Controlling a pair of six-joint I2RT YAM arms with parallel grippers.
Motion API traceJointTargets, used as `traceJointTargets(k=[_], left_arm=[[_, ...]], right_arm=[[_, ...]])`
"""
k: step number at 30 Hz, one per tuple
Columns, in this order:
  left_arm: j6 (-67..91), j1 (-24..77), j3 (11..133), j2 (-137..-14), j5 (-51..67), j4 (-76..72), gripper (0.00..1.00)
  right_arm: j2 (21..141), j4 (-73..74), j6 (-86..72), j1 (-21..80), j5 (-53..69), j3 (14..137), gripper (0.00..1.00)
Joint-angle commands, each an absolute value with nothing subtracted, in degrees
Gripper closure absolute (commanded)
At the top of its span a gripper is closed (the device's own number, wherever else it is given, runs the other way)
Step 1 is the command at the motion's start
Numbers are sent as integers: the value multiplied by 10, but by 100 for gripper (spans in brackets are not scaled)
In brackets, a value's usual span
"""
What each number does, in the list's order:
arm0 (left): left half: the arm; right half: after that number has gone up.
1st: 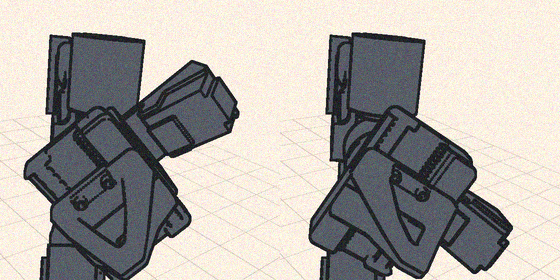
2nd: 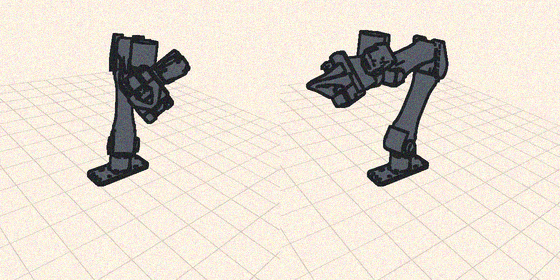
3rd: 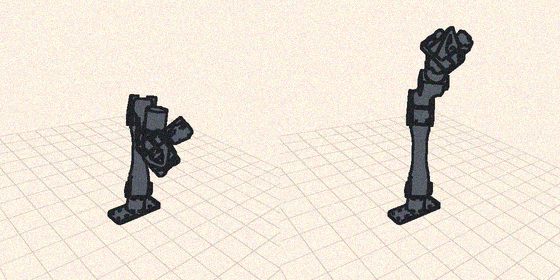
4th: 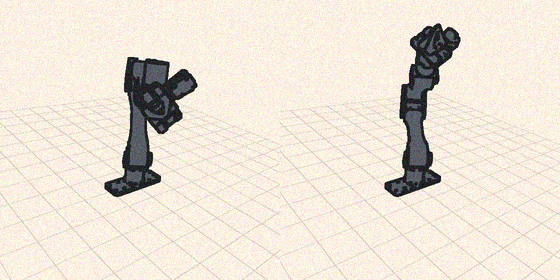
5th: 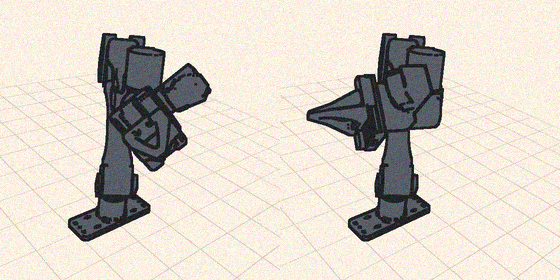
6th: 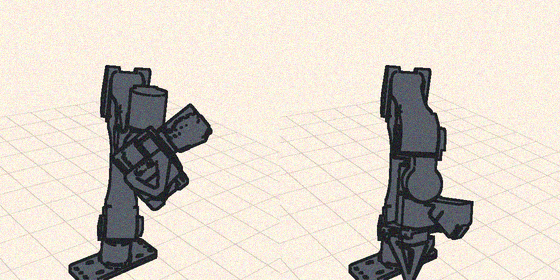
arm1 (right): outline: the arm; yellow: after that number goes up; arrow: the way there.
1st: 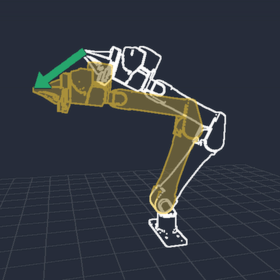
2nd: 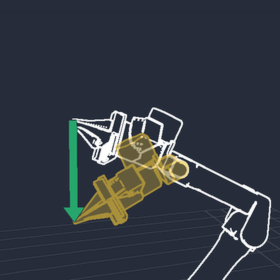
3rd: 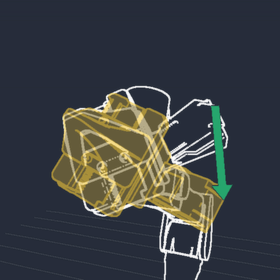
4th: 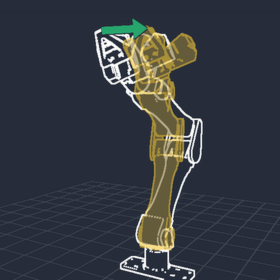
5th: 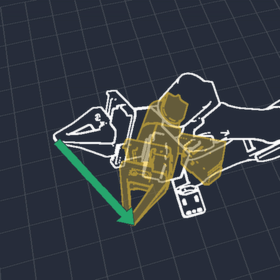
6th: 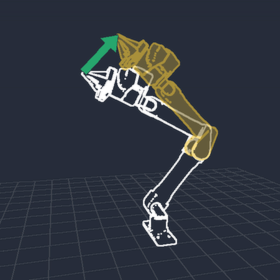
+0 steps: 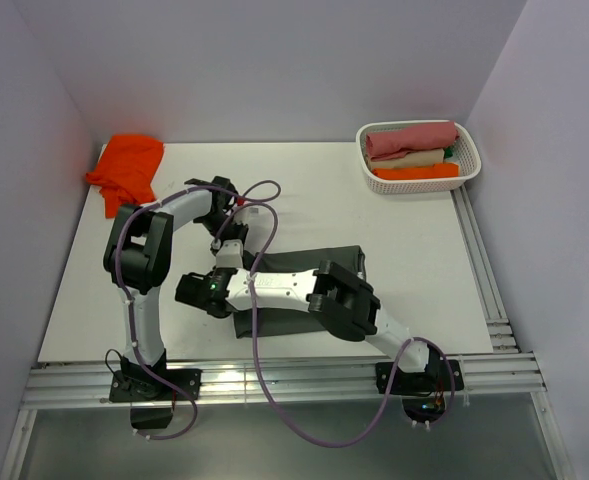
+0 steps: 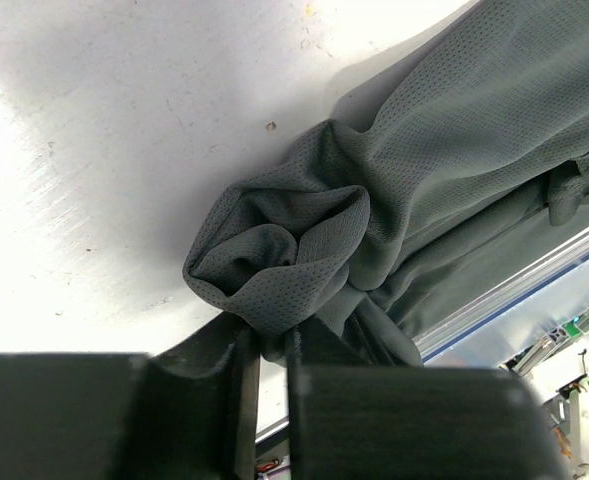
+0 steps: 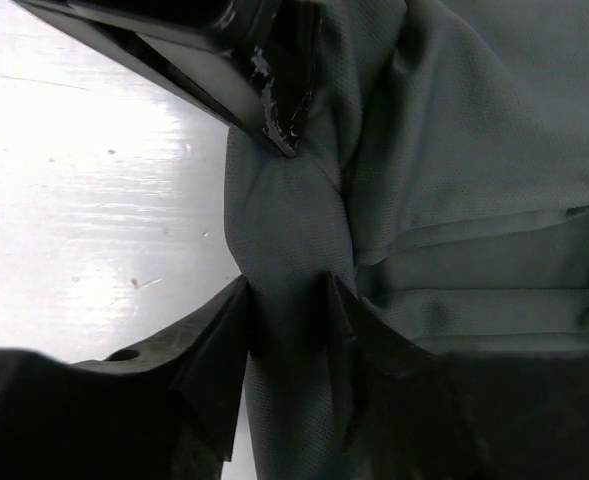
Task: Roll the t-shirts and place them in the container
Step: Roll the tshirt
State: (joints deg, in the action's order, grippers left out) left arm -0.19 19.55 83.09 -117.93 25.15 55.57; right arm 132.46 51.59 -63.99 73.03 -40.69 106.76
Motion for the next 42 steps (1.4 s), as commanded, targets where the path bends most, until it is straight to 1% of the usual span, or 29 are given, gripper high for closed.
traceJointTargets(k=[1, 2, 3, 5, 6, 9, 10, 11, 13, 14, 18, 20, 24, 26, 30, 36, 42], left_arm=[[-5, 196, 850, -1188, 233, 536, 84], [-4, 196, 852, -1188, 237, 534, 81], [-5, 194, 856, -1186, 248, 533, 75], [-4, 191, 864, -1179, 259, 529, 66], [-4, 186, 867, -1175, 275, 527, 59], [-8, 167, 876, -1156, 301, 520, 50], [-9, 161, 876, -1148, 315, 513, 44], [-11, 155, 875, -1139, 322, 507, 42], [-18, 132, 869, -1114, 356, 491, 38], [-28, 124, 868, -1101, 366, 490, 37], [-66, 95, 821, -1064, 415, 455, 35], [-72, 92, 788, -1037, 434, 400, 35], [-63, 91, 679, -1006, 471, 299, 35], [-65, 91, 639, -1002, 486, 257, 35], [-67, 91, 608, -1024, 518, 231, 35], [-64, 101, 592, -1057, 519, 203, 36], [-63, 121, 582, -1075, 514, 181, 36]], right_arm=[[1306, 520, -678, 737, -392, 1037, 60], [1290, 504, -678, 737, -387, 1009, 61], [1280, 469, -678, 736, -378, 994, 65], [1246, 430, -675, 731, -367, 943, 69], [1233, 383, -673, 727, -353, 923, 74], [1174, 298, -669, 720, -331, 830, 78], [1158, 236, -667, 716, -310, 804, 78], [1126, 205, -668, 708, -301, 753, 80], [1087, 115, -678, 701, -267, 702, 81], [1076, 88, -686, 692, -257, 658, 81], [1042, -28, -704, 674, -214, 577, 81], [1033, -89, -720, 668, -194, 539, 81], [1032, -196, -758, 653, -169, 476, 82], [1036, -232, -782, 649, -161, 439, 82], [1048, -333, -815, 643, -148, 382, 82], [1065, -383, -829, 635, -135, 354, 82], [1061, -378, -823, 615, -132, 344, 82]])
